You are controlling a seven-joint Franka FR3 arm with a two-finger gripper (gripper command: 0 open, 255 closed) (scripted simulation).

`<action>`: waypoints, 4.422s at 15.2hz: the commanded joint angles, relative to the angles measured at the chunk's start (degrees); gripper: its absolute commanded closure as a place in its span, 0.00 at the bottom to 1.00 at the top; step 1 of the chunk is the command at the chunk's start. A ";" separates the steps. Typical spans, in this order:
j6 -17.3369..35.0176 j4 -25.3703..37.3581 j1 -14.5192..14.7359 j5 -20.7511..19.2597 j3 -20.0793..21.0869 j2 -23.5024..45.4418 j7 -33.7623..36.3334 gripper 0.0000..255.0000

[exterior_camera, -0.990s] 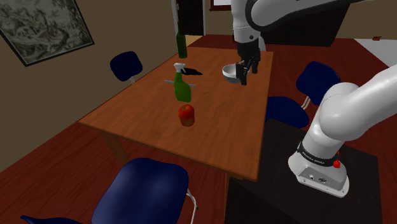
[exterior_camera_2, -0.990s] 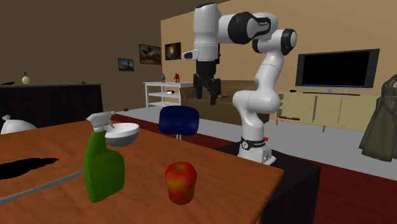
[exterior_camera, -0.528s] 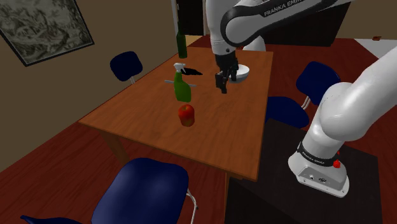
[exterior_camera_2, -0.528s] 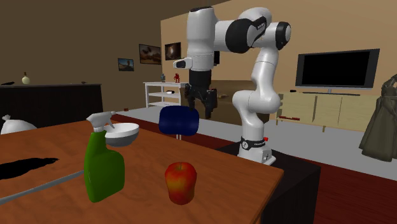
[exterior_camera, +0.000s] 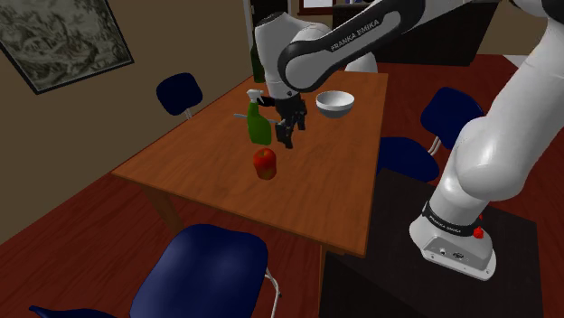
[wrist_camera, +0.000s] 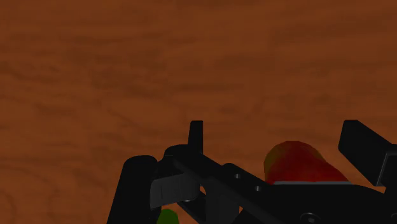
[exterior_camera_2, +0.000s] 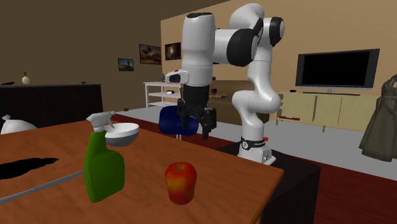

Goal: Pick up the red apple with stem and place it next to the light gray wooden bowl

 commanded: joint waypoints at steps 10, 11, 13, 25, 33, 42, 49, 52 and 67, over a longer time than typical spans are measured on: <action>5.47 10.31 2.42 -4.42 2.70 15.58 2.54 0.00; 6.19 9.84 2.38 -4.57 2.64 15.84 2.64 0.00; 7.63 8.93 2.30 -4.89 2.52 16.39 2.85 0.00; 8.76 8.25 2.24 -5.16 2.42 16.86 3.02 1.00; 8.07 8.57 2.22 -4.97 2.45 16.47 2.82 1.00; 1.82 12.05 2.14 -3.54 2.65 13.45 1.19 1.00; -3.16 15.47 2.13 -2.75 2.72 11.73 0.11 1.00; -5.33 17.13 2.14 -2.49 2.74 11.17 -0.30 1.00; -16.50 27.32 2.24 -1.84 2.85 10.04 -1.99 1.00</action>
